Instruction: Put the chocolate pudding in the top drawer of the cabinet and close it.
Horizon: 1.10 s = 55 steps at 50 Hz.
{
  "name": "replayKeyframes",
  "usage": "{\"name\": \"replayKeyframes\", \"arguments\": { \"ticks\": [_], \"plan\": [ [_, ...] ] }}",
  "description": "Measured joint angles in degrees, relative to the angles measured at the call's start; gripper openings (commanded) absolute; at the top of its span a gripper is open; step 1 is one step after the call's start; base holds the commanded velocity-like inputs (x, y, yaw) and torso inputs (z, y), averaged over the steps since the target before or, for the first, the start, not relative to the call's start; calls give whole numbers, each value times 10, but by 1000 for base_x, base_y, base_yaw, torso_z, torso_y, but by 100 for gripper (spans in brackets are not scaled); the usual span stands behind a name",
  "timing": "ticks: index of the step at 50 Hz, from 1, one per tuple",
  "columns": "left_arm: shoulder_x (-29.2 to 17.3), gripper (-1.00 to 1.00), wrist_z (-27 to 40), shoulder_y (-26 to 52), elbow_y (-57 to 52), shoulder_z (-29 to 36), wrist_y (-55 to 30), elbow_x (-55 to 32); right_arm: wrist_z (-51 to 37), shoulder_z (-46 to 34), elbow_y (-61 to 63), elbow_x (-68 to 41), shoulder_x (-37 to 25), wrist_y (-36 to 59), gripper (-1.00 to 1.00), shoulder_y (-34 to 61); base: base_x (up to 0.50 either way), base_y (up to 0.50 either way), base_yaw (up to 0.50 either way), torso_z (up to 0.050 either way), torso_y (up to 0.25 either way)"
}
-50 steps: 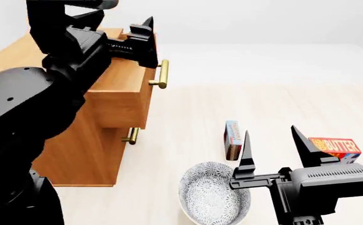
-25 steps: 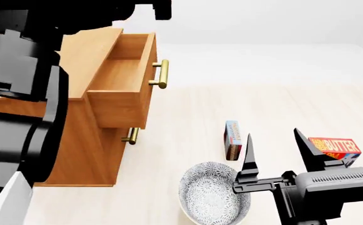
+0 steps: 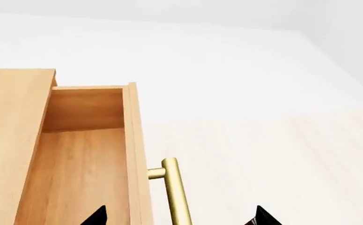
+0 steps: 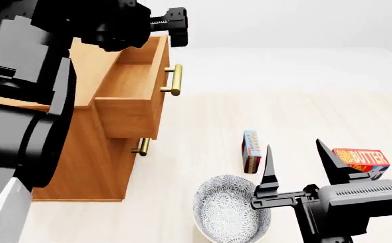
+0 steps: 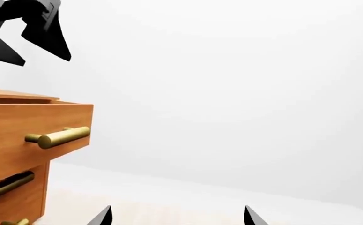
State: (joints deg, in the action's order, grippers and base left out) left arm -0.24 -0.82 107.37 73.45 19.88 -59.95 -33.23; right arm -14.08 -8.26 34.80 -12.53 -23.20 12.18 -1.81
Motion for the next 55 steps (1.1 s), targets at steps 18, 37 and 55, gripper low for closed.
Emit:
{"name": "replayKeyframes", "arguments": {
  "ticks": [18, 37, 55],
  "plan": [
    [2, 100, 1, -18, 13, -55, -25, 43, -4, 3, -1, -6, -2, 3, 100, 1, 0, 0, 0, 0, 0],
    [2, 100, -7, -32, 15, -63, -43, 72, -5, 3, -4, -9, -5, -2, 100, -1, 0, 0, 0, 0, 0],
    [2, 100, -20, -40, 15, -77, -46, 75, -8, 1, -12, -10, -5, -4, 100, 3, 0, 0, 0, 0, 0]
  ]
}}
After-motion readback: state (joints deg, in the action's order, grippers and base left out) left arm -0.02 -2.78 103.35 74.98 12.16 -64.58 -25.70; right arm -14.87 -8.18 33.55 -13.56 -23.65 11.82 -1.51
